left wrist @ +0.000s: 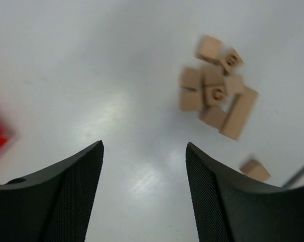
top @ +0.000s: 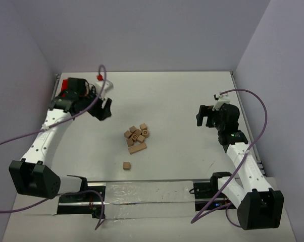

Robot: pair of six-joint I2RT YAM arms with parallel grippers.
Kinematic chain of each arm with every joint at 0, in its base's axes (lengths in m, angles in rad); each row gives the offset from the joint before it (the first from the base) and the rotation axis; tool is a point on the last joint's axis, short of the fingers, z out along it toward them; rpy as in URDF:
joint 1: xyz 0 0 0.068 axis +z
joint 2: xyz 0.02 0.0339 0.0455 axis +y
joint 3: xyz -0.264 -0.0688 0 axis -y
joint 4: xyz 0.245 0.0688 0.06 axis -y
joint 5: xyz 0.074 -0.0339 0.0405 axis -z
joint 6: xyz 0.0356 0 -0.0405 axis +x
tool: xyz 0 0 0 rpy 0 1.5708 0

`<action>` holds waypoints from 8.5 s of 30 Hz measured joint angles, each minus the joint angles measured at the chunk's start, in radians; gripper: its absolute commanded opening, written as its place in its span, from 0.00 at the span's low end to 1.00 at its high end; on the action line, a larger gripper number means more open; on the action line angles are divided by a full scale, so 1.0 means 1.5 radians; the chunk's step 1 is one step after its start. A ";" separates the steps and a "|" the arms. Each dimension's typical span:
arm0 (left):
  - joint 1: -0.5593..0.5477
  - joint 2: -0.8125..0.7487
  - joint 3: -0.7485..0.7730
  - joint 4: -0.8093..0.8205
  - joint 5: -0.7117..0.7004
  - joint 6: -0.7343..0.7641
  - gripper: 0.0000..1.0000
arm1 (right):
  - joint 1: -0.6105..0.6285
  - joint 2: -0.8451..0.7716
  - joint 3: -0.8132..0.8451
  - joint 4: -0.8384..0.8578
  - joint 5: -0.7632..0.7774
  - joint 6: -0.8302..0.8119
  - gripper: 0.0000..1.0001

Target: Build the wood block tower

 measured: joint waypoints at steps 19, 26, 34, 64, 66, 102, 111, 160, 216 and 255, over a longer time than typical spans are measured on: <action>-0.375 -0.010 -0.224 0.084 -0.121 -0.077 0.63 | 0.000 -0.001 0.000 -0.007 -0.013 0.000 1.00; -0.426 0.056 -0.223 0.104 -0.140 -0.078 0.63 | 0.000 0.001 0.000 -0.009 -0.012 0.000 1.00; -0.432 0.126 -0.201 0.114 -0.158 -0.078 0.62 | 0.000 0.004 0.000 -0.009 -0.012 0.000 1.00; -0.438 0.248 -0.168 0.181 -0.231 -0.064 0.54 | 0.000 0.013 0.000 -0.010 -0.012 0.000 1.00; -0.441 0.248 -0.168 0.181 -0.231 -0.063 0.53 | 0.000 0.013 0.000 -0.010 -0.012 0.000 1.00; -0.469 0.184 -0.201 0.182 -0.198 -0.066 0.57 | 0.000 0.013 0.000 -0.010 -0.010 0.000 1.00; -0.482 0.189 -0.201 0.178 -0.192 -0.066 0.56 | 0.000 0.015 0.000 -0.010 -0.010 0.000 1.00; -0.576 0.011 -0.347 -0.069 0.038 0.144 0.00 | 0.000 0.038 0.000 -0.010 -0.009 0.000 1.00; -0.349 0.270 -0.116 0.140 -0.084 0.230 0.02 | 0.000 0.041 0.001 -0.010 0.000 0.000 1.00; -0.388 0.356 -0.066 0.142 -0.100 0.231 0.78 | 0.000 0.041 0.005 -0.011 -0.004 0.000 1.00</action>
